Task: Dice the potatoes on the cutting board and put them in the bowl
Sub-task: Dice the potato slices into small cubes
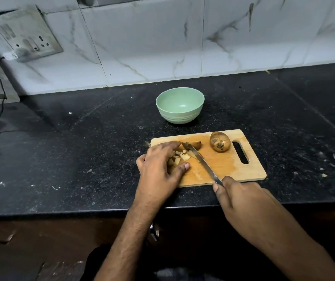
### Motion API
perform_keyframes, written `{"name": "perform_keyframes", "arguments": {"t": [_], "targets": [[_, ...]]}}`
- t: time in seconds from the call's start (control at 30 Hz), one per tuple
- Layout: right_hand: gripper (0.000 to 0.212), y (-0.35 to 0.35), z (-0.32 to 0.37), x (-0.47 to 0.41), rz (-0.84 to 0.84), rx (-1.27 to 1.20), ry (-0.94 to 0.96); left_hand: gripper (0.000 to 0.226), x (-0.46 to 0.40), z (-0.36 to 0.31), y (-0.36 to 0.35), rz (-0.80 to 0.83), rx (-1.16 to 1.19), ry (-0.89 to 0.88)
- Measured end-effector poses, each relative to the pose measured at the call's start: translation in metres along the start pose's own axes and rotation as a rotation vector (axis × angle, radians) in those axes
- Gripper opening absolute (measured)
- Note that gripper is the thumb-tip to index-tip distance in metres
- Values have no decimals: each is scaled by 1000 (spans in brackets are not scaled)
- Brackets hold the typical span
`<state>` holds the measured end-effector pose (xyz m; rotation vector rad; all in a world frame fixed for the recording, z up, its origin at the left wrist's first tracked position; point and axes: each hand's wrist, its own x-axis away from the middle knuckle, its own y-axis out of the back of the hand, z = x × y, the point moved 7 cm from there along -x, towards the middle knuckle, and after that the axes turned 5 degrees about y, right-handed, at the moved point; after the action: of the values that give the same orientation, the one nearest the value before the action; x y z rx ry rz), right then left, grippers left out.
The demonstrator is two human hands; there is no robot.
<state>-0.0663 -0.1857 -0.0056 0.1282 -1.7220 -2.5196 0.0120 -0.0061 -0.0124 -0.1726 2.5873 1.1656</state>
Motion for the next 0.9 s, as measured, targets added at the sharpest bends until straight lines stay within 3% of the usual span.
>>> {"name": "perform_keyframes", "arguments": {"t": [0.2, 0.47, 0.7, 0.9], "targets": [[26, 8, -17, 7, -20, -14, -22, 44, -1, -27, -16, 0, -181, -110], [30, 13, -31, 10, -21, -28, -49, 42, -4, -36, -28, -44, -249, -12], [33, 10, -32, 11, -32, -45, -49, 26, -6, -33, -31, -59, -197, -37], [35, 10, -33, 13, -26, -84, -42, 28, -4, -34, -34, -9, -181, -91]]}}
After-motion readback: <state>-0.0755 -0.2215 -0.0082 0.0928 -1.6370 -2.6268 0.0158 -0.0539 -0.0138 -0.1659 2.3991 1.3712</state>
